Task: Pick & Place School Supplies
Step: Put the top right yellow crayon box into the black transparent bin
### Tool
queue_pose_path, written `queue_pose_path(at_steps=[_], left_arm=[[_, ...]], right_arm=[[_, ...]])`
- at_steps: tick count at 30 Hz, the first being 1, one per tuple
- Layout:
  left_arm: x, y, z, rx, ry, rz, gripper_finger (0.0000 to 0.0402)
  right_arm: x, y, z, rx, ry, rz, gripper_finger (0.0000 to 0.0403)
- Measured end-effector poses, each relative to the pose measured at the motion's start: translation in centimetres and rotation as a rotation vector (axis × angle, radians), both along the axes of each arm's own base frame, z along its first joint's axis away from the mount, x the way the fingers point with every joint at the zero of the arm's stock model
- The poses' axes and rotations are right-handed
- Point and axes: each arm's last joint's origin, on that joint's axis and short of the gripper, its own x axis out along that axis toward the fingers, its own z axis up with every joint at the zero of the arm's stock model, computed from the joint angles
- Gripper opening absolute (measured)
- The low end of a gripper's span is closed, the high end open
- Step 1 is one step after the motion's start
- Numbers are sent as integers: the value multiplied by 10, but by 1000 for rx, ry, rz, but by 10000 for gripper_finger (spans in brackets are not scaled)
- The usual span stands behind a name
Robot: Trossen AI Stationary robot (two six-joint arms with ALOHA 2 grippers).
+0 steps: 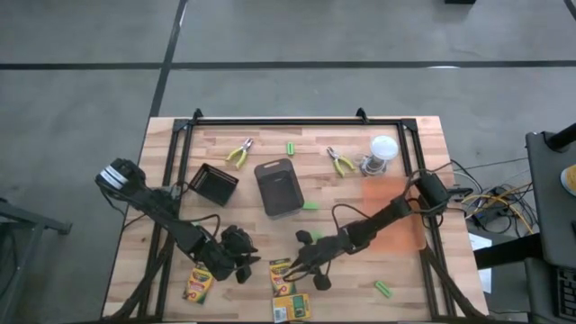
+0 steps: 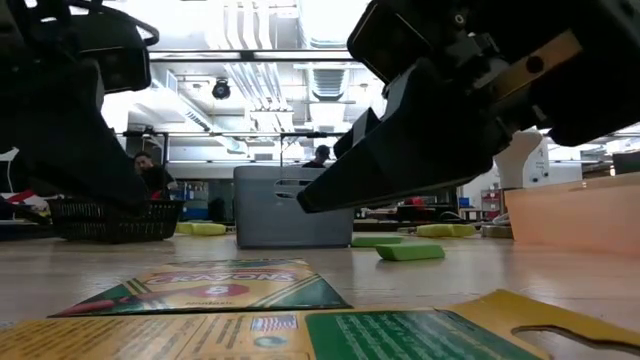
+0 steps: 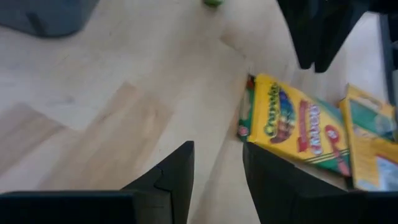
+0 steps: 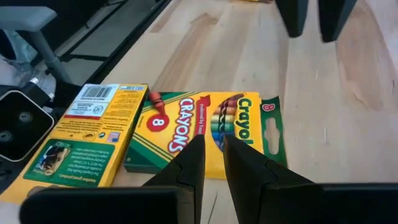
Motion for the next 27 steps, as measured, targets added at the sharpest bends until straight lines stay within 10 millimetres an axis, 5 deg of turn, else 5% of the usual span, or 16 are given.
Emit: queue_pose_path(at_steps=[7,13,27], left_arm=[[2,-2,-11,-155,49,103,142],[5,-2,-15,-495,40,387,142],[7,-6,-6,-600,35,374,142]], right_arm=[[-2,3,-12,-10,34,-26,57],[-2,3,-19,-20,47,-40,57],[5,7,-13,-33,2,-21,57]])
